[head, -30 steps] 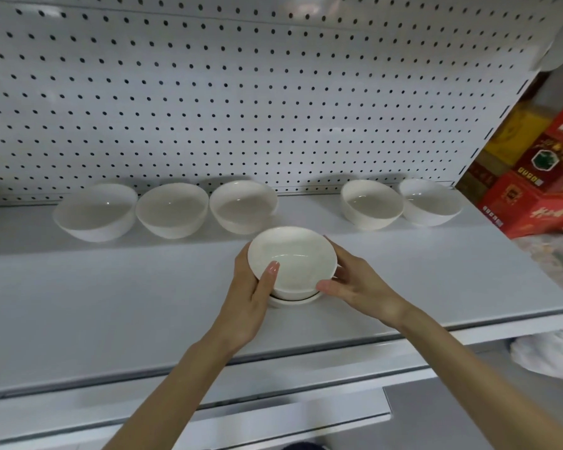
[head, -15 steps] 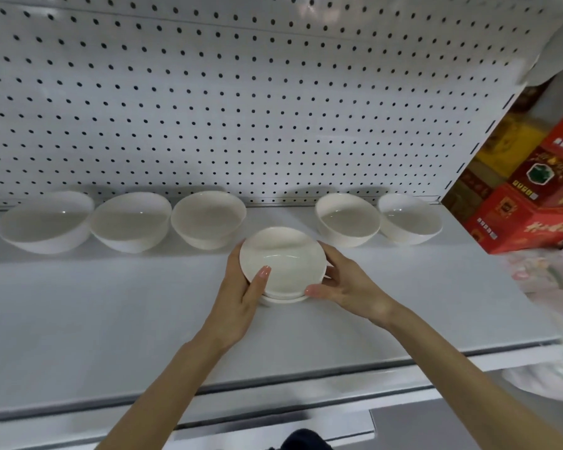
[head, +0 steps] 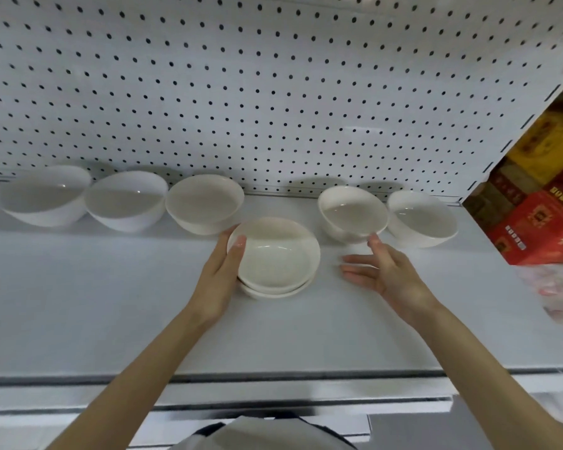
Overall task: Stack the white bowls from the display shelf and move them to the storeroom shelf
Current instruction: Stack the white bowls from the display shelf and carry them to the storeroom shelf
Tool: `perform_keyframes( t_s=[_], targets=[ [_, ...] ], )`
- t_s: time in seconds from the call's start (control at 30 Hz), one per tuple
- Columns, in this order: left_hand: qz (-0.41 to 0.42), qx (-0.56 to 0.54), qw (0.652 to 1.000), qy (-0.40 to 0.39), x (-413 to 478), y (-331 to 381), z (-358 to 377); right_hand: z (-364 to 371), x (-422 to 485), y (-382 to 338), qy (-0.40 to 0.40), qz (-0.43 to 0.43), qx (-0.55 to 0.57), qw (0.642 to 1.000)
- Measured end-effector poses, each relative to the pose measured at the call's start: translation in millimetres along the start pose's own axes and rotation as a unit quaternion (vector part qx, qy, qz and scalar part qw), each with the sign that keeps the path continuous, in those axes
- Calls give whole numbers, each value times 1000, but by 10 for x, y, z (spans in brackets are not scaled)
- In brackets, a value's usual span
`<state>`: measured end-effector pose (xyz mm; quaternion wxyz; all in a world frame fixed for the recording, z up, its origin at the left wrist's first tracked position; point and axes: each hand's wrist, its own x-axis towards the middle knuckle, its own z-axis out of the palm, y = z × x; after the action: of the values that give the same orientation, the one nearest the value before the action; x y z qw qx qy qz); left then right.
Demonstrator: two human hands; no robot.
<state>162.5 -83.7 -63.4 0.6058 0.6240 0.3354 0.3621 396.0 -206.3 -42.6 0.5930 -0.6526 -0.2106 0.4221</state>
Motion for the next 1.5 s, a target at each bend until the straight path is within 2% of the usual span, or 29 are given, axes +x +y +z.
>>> perform_keyframes(
  t_s=[0.3,0.57,0.7,0.9,1.13,1.23,1.37,1.43,1.5],
  targets=[
    [10,17,1000,-2,-12,29,7,177,268,-25,41,15,91,995],
    [10,39,999,-5,-21,51,-4,185,238,-33,55,8,118,991],
    [13,72,997,2,7,102,-61,197,128,-151,21,-15,102,994],
    [82,60,994,44,78,368,-128,322,-77,-430,-44,-64,88,993],
    [89,-2,996,8,169,700,17,516,-306,-586,-153,-44,68,985],
    [85,11,996,-11,151,715,111,580,-340,-588,-181,-56,31,981],
    [88,25,996,6,60,694,171,581,-365,-570,-215,-72,-15,974],
    [83,31,996,17,27,667,160,569,-392,-562,-231,-87,-71,966],
    [83,28,996,15,4,627,151,577,-415,-547,-215,-121,-145,958]
  ],
)
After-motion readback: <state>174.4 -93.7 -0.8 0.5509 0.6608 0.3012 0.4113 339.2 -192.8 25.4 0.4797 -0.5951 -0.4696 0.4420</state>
